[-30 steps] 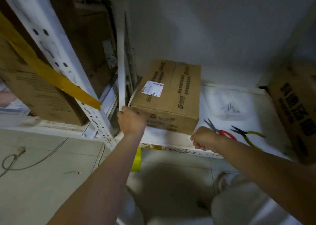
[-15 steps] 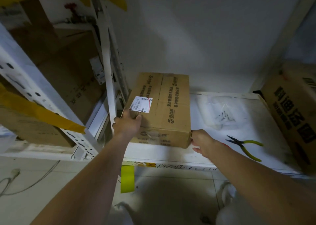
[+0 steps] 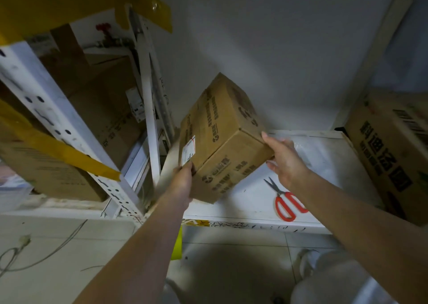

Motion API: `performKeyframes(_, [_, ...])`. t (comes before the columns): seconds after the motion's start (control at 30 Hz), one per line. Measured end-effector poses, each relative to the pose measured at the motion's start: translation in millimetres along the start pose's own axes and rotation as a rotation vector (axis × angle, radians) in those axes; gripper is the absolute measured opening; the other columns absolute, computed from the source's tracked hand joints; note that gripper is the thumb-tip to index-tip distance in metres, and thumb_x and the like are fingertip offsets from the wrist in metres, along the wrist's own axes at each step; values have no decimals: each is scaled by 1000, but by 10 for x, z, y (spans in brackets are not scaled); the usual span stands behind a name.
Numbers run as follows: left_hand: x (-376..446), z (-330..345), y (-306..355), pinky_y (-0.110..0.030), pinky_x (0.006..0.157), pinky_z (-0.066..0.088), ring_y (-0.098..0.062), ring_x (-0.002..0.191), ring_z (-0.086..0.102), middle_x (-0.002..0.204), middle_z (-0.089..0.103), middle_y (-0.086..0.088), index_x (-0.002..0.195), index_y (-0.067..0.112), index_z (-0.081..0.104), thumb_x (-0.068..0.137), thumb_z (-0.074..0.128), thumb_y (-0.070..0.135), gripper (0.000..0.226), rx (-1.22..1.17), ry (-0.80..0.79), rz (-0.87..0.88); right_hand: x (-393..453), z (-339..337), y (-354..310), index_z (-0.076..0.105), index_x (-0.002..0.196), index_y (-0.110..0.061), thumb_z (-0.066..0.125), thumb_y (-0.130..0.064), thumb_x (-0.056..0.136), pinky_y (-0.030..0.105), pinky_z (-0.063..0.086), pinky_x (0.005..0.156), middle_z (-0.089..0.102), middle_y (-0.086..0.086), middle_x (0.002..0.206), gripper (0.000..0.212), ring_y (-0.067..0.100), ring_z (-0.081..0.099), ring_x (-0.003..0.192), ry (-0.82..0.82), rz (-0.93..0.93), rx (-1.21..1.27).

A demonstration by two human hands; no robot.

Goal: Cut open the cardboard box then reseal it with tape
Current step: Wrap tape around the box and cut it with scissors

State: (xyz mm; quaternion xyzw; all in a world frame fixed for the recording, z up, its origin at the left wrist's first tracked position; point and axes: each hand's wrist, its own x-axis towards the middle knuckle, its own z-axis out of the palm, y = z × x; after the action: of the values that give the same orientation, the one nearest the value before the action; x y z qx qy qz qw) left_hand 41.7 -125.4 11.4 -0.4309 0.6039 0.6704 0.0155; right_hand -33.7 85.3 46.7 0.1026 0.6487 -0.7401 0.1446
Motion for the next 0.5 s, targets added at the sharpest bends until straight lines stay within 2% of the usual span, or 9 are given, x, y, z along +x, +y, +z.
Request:
performKeyframes(0.1, [-135,145,-180,-50,107,36,-29,129,44,131,52,-5,134,23,49,96,44,47,46,-120,-100,-66,-131,31,-144,46,94,-20,55,-34,94,33,41,85,53,5,105,17,16,52,97,27,-140,-74])
performKeyframes(0.2, [-178,221,-349,-43,105,36,-28,121,52,125,63,-8,121,22,62,91,43,49,45,-198,-137,-81,-236,82,-171,51,89,-22,49,-29,97,32,42,82,57,3,101,11,14,54,91,12,-227,-162])
performKeyframes(0.27, [-192,246,-414,-40,107,33,-25,111,56,113,68,-10,103,21,68,91,42,49,40,-188,-145,-85,-296,132,-142,54,86,-24,47,-28,97,34,43,82,59,2,98,14,16,55,91,15,-279,-209])
performKeyframes(0.33, [-237,263,-409,-39,101,30,-23,105,53,101,66,-7,88,24,67,96,39,44,35,-174,-153,-82,-358,192,-81,56,85,-24,46,-28,98,34,44,81,61,2,99,17,19,56,94,3,-328,-274])
performKeyframes(0.43, [-314,266,-305,-40,91,31,-23,100,53,104,65,-8,85,24,63,95,40,41,31,-201,-184,-61,-403,252,18,59,94,-15,38,-30,101,29,42,77,59,5,107,27,18,55,98,4,-384,-393])
performKeyframes(0.5, [-343,191,-197,-41,94,30,-23,100,53,112,63,-9,89,23,64,93,41,45,33,-237,-192,-54,-409,260,43,61,96,-18,33,-34,102,32,43,87,59,6,111,33,18,54,103,-7,-386,-368])
